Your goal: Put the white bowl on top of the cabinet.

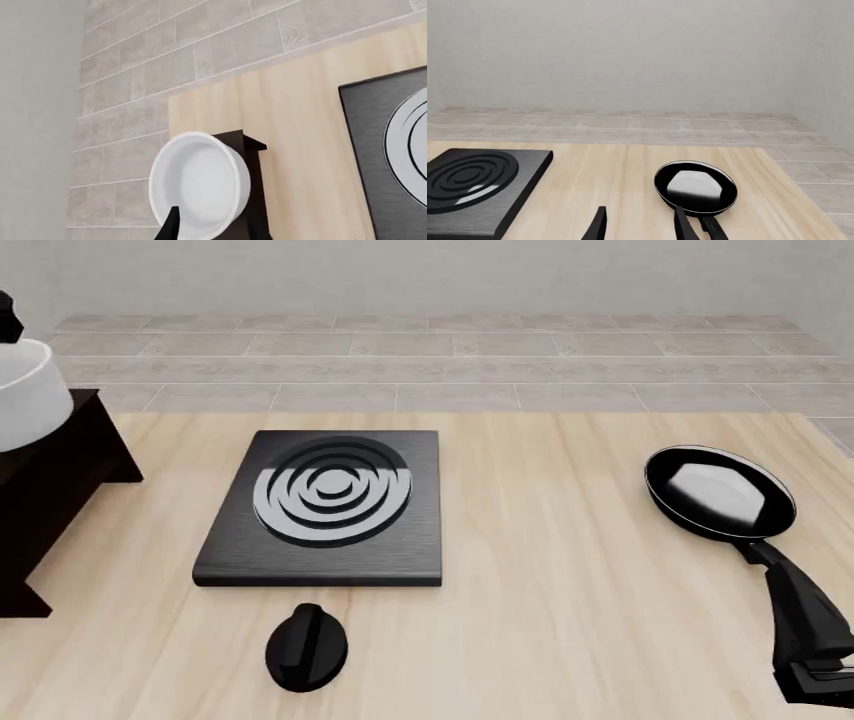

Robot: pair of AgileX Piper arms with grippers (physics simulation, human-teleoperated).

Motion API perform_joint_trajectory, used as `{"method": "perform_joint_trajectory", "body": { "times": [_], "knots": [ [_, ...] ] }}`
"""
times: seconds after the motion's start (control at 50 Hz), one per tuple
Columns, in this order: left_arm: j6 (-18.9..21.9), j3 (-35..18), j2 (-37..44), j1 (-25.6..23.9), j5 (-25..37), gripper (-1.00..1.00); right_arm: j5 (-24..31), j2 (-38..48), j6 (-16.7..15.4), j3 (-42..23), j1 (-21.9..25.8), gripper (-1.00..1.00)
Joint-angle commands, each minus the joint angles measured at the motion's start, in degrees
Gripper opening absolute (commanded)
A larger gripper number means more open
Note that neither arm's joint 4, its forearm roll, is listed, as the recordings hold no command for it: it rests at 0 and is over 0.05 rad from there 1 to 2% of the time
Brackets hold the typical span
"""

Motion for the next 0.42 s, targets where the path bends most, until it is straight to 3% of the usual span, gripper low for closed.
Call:
{"method": "perform_joint_trajectory", "body": {
  "times": [0.02, 0.06, 0.42],
  "knots": [
    [0.57, -0.04, -3.48, -2.62, 1.25, 1.0, 0.0, 0.0, -0.01, 0.0, 0.02, 1.0],
    [1.64, 2.38, -5.33, -3.21, 0.03, 1.0, 0.01, 0.0, 0.0, 0.0, 0.0, 1.0],
    [-1.96, 18.03, -19.43, -8.17, -8.94, 1.0, -0.02, 0.0, -0.01, 0.0, 0.0, 1.0]
  ]
}}
